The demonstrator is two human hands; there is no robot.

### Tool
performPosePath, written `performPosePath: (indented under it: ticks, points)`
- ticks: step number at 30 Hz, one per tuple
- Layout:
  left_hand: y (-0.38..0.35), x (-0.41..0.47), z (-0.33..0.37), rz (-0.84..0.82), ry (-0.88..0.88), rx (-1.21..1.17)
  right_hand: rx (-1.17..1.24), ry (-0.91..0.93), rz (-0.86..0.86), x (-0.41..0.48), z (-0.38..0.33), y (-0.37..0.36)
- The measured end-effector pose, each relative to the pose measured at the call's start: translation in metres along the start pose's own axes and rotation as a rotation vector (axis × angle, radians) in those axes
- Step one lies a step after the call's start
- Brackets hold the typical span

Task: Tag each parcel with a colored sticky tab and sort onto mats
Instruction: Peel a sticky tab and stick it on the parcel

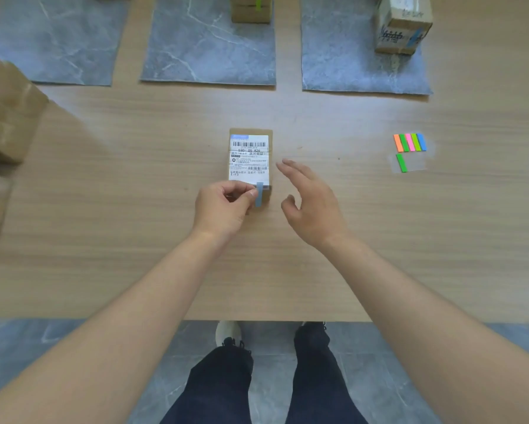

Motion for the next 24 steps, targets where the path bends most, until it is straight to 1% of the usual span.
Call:
performPosePath:
  ticks: [2, 4, 7, 11, 15, 19, 24]
  points:
    - [0.0, 0.0, -0.013, 0.018, -0.006, 0.039, -0.157, -0.002, -0.09, 0.002, -0.007, -0.006]
    - [-0.002, 0.002, -0.02, 0.034, -0.017, 0.086, -0.258, 0.024, -0.135, 0.004, -0.013, -0.01]
    - [-0.004, 0.005, -0.024, 0.064, -0.03, 0.111, -0.295, 0.03, -0.149, 0.008, -0.015, -0.014]
    - [-0.002, 0.012, -0.028, 0.103, -0.035, 0.128, -0.236, 0.038, -0.08, 0.01, -0.015, -0.016]
    - [-0.003, 0.019, -0.033, 0.108, -0.026, 0.117, -0.213, 0.066, -0.009, 0.02, -0.013, -0.021]
    - [-0.004, 0.021, -0.036, 0.117, -0.03, 0.094, -0.247, 0.063, 0.059, 0.028, -0.013, -0.027]
    - [-0.004, 0.024, -0.036, 0.118, -0.024, 0.091, -0.292, 0.104, 0.109, 0.033, -0.02, -0.035]
Point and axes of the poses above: each hand's wrist, its own x-axis towards the middle knuckle, its own y-axis out of the back of the hand, z = x × y, the point moved 5 cm from there along x, towards the middle knuckle, and after that the axes turned 4 degrees about -x, right-handed, at the moved point
